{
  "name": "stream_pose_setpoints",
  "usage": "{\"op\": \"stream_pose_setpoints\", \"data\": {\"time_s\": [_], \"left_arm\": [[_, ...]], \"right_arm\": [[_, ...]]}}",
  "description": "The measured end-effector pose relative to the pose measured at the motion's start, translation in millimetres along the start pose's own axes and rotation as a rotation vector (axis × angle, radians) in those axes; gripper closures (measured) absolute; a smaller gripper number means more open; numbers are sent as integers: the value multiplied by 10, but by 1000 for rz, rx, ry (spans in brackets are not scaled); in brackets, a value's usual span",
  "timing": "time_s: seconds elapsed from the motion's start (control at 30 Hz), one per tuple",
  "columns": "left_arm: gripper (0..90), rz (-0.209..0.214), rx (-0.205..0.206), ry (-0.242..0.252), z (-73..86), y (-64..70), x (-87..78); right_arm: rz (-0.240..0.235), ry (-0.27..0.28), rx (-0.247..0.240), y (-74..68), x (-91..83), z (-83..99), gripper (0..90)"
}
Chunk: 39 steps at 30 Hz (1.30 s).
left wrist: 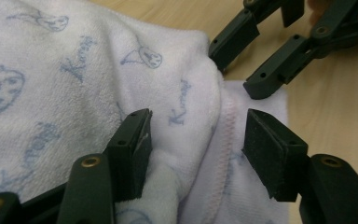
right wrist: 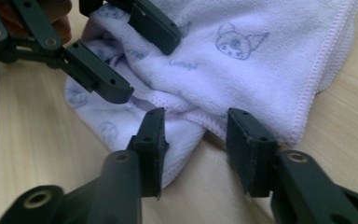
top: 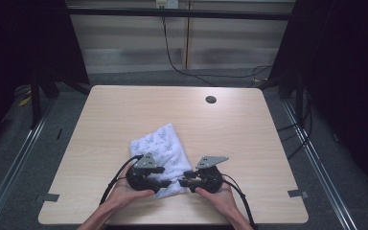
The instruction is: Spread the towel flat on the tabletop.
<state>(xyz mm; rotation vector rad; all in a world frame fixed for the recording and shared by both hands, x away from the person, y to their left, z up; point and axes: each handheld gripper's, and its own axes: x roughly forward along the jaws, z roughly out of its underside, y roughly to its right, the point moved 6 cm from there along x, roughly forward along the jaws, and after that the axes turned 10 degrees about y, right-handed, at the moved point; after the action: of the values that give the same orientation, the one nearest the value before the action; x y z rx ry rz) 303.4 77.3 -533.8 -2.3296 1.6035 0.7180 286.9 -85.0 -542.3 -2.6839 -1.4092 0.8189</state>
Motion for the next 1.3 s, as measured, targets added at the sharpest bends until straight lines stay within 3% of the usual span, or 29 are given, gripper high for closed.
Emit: {"op": "stream_pose_setpoints", "data": {"time_s": [0.03,0.07,0.13,0.2,0.23,0.27,0.3,0.33,0.47,0.53,0.6,0.73,0.77,0.87,0.9,1.0,1.03,1.1,1.3], "left_arm": [[528,-10,18,-11,4,0,-2],[631,-33,13,-12,-3,-48,-27],[785,-27,-10,1,-10,-74,-46],[807,-14,-40,12,-21,-87,-59],[815,-9,-60,25,-36,-92,-70],[818,21,-107,67,-99,-92,-105],[820,21,-107,67,-99,-92,-105],[822,37,-140,116,-181,-92,-161],[822,31,-144,173,-305,-95,-258],[822,47,-172,202,-354,-111,-304],[822,49,-176,215,-366,-113,-337],[822,51,-180,223,-356,-128,-384],[822,41,-177,225,-355,-150,-409],[822,17,-196,258,-356,-226,-527],[823,2,-199,279,-358,-267,-646],[826,-23,-206,309,-369,-310,-778],[829,-42,-219,346,-384,-361,-913],[835,-62,-235,378,-396,-412,-1027],[844,-104,-258,417,-367,-510,-1232]], "right_arm": [[-1,-5,-12,-9,23,11,556],[-1,-10,-18,-17,27,13,556],[0,-8,-20,-23,29,11,556],[0,-8,-30,-37,37,9,557],[1,-7,-30,-38,39,8,558],[0,-2,-31,-40,39,5,557],[1,-1,-31,-43,32,-3,556],[4,4,-32,-40,27,-15,556],[4,14,-38,-49,17,-56,517],[4,13,-38,-49,21,-62,499],[34,-3,-60,-25,74,-65,487],[40,-29,-76,-18,171,-67,502],[63,-41,-90,-7,228,-67,648],[63,-30,-66,20,217,-102,796],[59,-16,-55,37,199,-122,808],[58,34,-27,86,94,-233,814],[67,55,-23,102,42,-289,814],[75,100,-15,137,-69,-417,814],[104,179,-26,213,-344,-727,820]]}}
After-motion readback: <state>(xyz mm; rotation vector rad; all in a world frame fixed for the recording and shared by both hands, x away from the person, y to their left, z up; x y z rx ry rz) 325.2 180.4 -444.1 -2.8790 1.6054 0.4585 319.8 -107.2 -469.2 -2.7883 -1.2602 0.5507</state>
